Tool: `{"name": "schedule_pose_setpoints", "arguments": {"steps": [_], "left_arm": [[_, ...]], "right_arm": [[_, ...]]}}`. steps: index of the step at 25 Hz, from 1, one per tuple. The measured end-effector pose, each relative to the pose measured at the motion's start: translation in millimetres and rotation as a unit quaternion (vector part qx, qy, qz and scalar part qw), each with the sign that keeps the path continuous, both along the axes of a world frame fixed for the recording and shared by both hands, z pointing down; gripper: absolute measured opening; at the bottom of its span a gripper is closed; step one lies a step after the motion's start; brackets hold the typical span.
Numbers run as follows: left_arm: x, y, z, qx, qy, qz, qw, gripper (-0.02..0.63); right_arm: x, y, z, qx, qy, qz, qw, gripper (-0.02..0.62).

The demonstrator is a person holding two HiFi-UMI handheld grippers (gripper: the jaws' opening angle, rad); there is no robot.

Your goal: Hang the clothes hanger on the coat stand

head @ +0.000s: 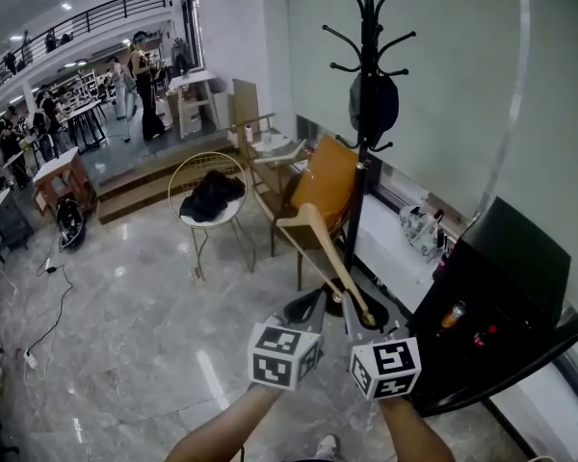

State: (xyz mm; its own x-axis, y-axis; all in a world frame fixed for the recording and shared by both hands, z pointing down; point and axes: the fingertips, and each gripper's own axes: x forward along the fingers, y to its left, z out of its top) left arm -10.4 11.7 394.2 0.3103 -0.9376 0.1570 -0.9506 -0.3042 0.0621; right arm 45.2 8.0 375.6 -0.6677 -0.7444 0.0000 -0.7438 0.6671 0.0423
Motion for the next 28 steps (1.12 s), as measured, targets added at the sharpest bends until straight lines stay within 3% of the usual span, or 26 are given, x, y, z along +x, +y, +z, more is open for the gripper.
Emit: {"name": "schedule_pose_setpoints", "arguments": {"steps": [15,28], "left_arm": [[53,-98,-9,0.004,-0.01,-0.015,0.9998,0.005],[47,-155,-7,0.006,0.007,-0.011,0.9999,0.005]], "right_arm": [[47,-96,-8,0.009,-0.007,-0.025,1.0,0.058],[44,-149,-9,0.02,0.001,-0.018,1.0,0.058]]}}
